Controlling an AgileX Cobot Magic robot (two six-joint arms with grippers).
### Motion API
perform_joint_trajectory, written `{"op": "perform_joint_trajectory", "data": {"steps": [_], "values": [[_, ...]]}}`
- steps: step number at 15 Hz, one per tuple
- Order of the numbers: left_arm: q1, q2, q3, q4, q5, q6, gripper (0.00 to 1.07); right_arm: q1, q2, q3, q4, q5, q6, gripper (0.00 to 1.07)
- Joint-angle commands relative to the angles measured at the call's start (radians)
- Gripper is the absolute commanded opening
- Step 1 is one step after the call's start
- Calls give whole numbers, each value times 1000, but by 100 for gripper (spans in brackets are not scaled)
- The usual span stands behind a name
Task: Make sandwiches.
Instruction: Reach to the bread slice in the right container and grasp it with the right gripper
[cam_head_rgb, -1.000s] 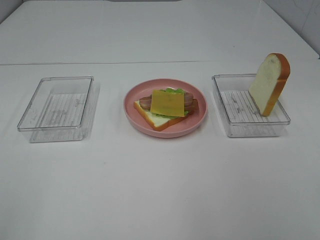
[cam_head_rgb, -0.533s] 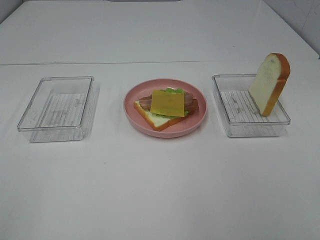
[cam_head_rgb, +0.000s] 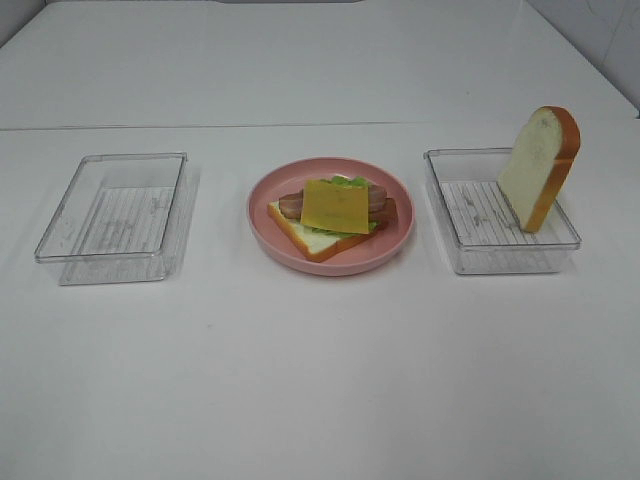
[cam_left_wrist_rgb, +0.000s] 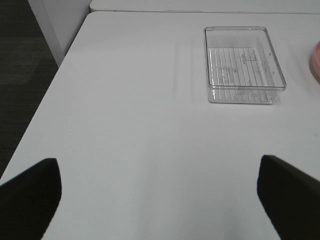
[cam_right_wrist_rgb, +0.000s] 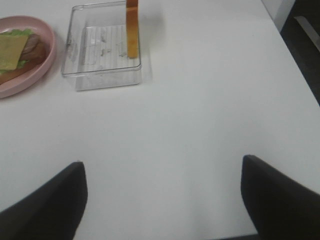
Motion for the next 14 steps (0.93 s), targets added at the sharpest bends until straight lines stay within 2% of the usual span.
{"op": "perform_joint_trajectory", "data": {"steps": [1,2,3,5,6,7,8,11,12,14], "values": [[0,-15,3,-7,-3,-2,100,-5,228,-62,-44,-95,83,81],[0,-15,3,-7,-3,-2,100,-5,281,-77,-43,-104,93,81],[0,-15,3,-7,-3,-2,100,-5,421,-127,-39,-114,96,81],[0,-15,3,-7,-3,-2,100,-5,753,-310,-36,-116,79,81],[0,-15,3,-7,-3,-2,100,-5,804,-346,-27,-116,70,81],[0,-15,3,-7,-3,-2,100,-5,913,-430,14,-116,36,81],[0,-15,3,-7,-3,-2,100,-5,1077,-574,105,-118,-50,81],[0,-15,3,-7,-3,-2,100,-5,1303,-796,154,-77,-120,81],[0,-15,3,-7,-3,-2,100,-5,1428,-915,164,-66,-138,81],[0,-15,3,-7,-3,-2,100,-7,1535,-1003,172,-64,-159,81]]}}
